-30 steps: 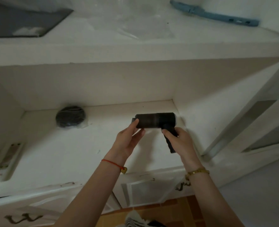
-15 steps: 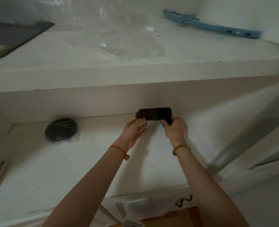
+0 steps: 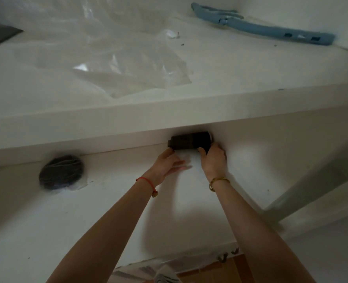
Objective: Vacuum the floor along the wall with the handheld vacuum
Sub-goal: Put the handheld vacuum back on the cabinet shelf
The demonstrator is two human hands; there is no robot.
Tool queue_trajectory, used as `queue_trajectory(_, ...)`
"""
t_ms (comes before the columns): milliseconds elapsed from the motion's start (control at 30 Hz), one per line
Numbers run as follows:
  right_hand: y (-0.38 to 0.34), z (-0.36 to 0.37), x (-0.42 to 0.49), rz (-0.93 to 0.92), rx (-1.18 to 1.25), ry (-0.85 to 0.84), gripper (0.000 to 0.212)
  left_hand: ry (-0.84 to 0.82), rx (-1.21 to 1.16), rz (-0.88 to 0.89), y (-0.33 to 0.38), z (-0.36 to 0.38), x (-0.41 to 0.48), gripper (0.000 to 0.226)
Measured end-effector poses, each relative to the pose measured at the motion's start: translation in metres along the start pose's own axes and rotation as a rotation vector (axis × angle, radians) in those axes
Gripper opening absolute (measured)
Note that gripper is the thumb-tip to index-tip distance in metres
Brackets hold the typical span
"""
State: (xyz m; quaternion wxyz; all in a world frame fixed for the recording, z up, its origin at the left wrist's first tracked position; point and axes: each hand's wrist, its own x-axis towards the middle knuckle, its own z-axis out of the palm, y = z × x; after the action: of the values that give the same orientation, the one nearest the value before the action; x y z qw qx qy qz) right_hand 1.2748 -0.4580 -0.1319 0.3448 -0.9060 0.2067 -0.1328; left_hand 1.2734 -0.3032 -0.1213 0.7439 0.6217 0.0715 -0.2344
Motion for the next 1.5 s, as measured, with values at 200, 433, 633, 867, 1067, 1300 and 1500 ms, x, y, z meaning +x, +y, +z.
queue_trajectory(200, -0.002, 0.001, 0.002, -0.007, -0.070, 0.013, 0.048, 0.028, -0.065, -0.015, -0.001, 0.003, 0.008, 0.064)
queue_trajectory(433, 0.000, 0.002, 0.002, -0.024, -0.112, -0.008, 0.047, 0.067, -0.029, -0.002, 0.000, 0.006, 0.012, 0.062)
queue_trajectory(633, 0.007, -0.008, -0.013, -0.052, 0.136, 0.004, 0.034, 0.105, -0.007, 0.006, -0.002, 0.004, 0.015, 0.055)
queue_trajectory(867, 0.009, -0.047, -0.051, 0.214, 0.517, -0.141, 0.037, 0.208, 0.328, 0.158, -0.017, -0.003, 0.023, 0.056)
queue_trajectory(1067, 0.010, -0.053, -0.057, 0.577, 1.039, -0.256, 0.052, 0.197, 0.377, 0.189, -0.022, 0.003, 0.024, 0.065)
queue_trajectory(1300, 0.005, -0.066, -0.050, 0.664, 1.360, -0.372, 0.058, 0.214, 0.357, 0.165, -0.020, 0.005, 0.026, 0.062)
queue_trajectory(1500, 0.011, -0.068, -0.047, 0.650, 1.373, -0.391, 0.056, 0.212, 0.389, 0.157, -0.014, 0.000, 0.022, 0.061)
